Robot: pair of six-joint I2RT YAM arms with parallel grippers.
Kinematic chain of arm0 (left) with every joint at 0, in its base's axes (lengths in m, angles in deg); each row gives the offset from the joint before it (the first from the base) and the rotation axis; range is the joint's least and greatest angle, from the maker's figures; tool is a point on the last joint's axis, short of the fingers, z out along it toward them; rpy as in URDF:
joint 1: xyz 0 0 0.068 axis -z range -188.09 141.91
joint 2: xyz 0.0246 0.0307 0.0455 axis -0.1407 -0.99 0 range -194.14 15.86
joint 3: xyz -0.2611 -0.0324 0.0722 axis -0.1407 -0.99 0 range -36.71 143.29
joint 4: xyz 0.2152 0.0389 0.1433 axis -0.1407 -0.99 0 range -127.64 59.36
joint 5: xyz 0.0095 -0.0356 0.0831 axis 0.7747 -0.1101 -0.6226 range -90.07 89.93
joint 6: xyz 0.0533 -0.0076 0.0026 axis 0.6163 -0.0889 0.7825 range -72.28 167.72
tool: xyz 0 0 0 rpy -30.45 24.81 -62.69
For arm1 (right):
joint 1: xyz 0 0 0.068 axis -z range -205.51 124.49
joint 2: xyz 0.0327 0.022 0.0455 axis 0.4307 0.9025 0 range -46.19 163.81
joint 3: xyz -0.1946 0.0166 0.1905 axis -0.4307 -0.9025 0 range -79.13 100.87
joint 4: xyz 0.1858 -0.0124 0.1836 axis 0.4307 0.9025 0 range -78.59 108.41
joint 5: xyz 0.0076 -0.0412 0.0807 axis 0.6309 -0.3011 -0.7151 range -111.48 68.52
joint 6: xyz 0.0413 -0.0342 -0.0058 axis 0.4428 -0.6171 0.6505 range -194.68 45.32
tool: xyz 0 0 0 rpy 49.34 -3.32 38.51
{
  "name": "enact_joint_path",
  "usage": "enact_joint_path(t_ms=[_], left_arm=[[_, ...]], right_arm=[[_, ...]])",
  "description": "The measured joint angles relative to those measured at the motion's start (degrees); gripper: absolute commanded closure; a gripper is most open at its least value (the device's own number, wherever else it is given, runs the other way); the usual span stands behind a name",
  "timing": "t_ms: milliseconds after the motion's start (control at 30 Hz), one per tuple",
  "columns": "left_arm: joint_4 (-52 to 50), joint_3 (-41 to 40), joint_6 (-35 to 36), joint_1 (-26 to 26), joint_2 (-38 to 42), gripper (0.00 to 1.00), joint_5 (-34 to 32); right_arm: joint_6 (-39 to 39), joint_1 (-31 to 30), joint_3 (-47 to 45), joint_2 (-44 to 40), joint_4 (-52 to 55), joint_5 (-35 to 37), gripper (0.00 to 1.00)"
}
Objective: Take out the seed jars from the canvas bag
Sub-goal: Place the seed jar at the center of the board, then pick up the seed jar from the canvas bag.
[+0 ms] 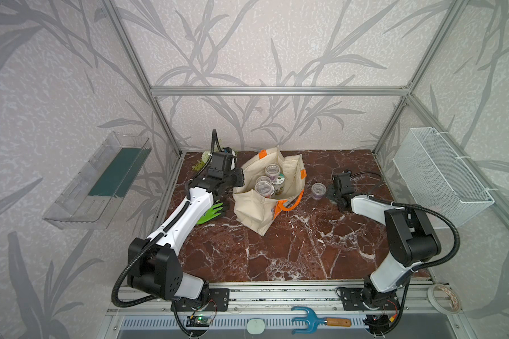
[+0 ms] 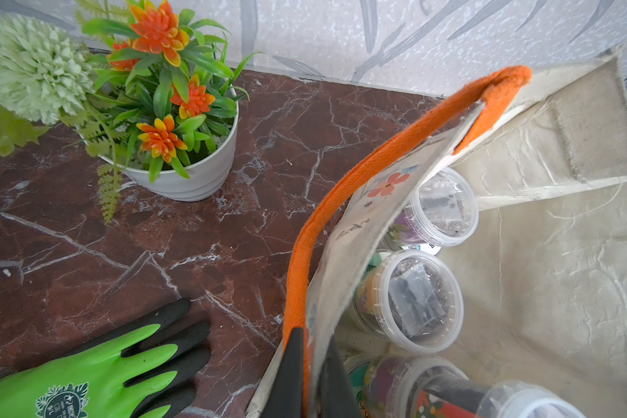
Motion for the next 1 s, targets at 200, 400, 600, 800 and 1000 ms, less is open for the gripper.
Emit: enact_joint_path(t_ms=[200,400,600,800,1000], left_arm=[[0.00,0.00,-0.26,0.00,0.00,1.00,0.02],[-0.04,0.00,-0.35,0.00,0.13,1.00,0.00],[-0.13,-0.33,-0.37,0.00,0.68,1.00,-0.02],[-0.28,-0.61,-0.48,0.00,1.07,1.00,-0.04],[-0.26,-0.66,-0.50,0.00,1.07,1.00,-0.02]], right_arm=[[0.79,0.13,0.44,-0.20,1.03,-0.39,0.03],[2.45,1.18,0.79,-6.78,7.04,-0.66,0.01],[2.60,1.64,1.40,-19.06,14.12,-2.19,0.01],[0.11,-5.44,7.13,-26.91,24.68,-0.81,0.01],[-3.54,-21.75,18.21,-26.82,33.27,2.89,0.01]])
